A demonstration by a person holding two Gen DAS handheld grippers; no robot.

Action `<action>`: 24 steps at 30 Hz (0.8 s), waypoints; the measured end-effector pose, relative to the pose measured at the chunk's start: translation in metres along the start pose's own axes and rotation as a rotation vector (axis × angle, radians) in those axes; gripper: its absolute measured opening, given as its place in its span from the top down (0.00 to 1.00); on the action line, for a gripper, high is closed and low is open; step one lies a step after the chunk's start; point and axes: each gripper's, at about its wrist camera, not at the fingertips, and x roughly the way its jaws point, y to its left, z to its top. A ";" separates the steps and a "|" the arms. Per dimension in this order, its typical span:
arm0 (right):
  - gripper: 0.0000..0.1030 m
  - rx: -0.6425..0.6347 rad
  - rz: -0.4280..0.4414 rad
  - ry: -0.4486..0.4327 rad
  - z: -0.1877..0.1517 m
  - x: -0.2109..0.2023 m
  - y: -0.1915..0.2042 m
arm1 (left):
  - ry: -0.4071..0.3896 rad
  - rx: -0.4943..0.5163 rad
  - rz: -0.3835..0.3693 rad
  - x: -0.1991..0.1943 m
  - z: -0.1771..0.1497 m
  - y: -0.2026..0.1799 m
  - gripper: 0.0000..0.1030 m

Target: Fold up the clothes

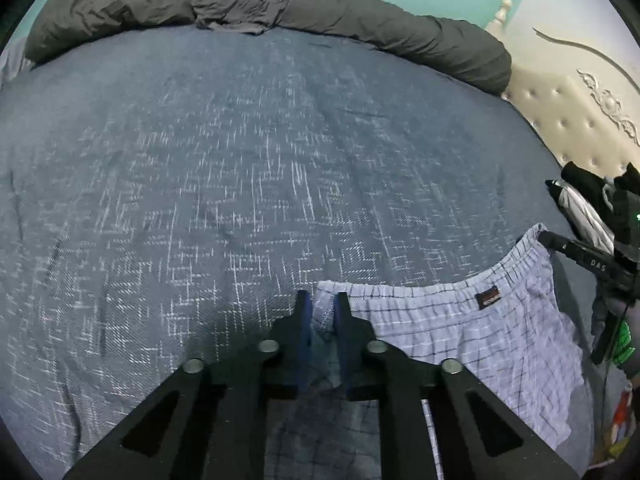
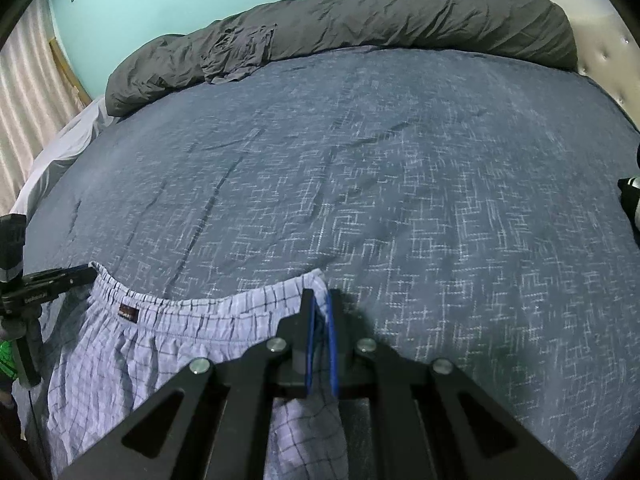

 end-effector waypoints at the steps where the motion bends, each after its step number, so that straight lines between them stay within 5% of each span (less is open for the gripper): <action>1: 0.95 0.004 0.003 -0.006 0.000 -0.001 0.000 | -0.017 0.003 0.004 -0.004 0.002 -0.001 0.91; 8: 0.95 0.011 -0.003 -0.038 0.005 -0.004 0.005 | -0.078 0.021 0.067 -0.009 0.017 -0.006 0.91; 24: 0.94 0.134 0.019 0.034 0.041 0.034 -0.012 | 0.015 0.087 0.135 0.025 0.035 -0.004 0.89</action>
